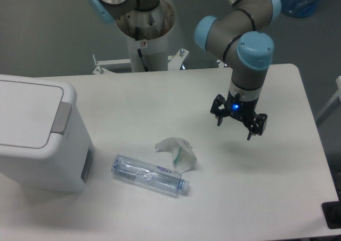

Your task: Open the trash can

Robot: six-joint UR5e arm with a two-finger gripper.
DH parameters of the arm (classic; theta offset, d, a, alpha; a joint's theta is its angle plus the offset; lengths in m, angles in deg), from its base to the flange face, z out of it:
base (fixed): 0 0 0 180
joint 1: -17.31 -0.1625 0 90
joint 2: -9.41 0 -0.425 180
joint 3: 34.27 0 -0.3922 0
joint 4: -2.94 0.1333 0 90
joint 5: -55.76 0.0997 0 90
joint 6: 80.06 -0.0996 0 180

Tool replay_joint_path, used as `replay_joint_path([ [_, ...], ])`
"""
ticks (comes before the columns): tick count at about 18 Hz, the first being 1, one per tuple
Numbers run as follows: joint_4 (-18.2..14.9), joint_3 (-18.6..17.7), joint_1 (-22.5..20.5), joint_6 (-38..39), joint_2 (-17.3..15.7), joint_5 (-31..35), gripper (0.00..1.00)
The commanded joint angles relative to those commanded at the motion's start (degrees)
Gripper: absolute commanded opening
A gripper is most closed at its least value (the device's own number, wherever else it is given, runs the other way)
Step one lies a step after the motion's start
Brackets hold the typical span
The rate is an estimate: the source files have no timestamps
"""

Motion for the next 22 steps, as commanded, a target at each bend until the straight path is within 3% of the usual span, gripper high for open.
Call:
replay_joint_path([
  [2,0.00,0.00,1.05,5.89,-1.06,-2.46,1.00],
  [5,0.00,0.35,3.77,7.94,-1.85,-3.78,1.00],
  [10,0.00,0.79,4.66,19.44,-5.36,-13.19,1.00],
  [16,0.00,0.97,5.71,21.56,-6.95,-16.61,1.00],
  [22,0.00,2.72,6.50,30.42,-9.67,-26.09,1.00],
])
